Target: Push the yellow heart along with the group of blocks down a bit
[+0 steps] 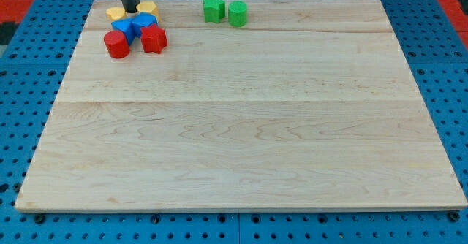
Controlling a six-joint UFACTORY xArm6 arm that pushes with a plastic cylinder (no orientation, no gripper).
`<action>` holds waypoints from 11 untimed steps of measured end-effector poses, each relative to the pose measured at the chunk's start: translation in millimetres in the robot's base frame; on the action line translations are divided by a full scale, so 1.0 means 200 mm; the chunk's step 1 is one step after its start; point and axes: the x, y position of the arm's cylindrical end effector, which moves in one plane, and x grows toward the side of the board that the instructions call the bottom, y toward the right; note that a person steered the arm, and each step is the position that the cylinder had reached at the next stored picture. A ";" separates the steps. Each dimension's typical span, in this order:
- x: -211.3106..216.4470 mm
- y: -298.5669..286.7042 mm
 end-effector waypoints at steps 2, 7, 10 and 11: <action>-0.02 -0.17; -0.12 -0.20; -0.12 0.31; -0.09 0.25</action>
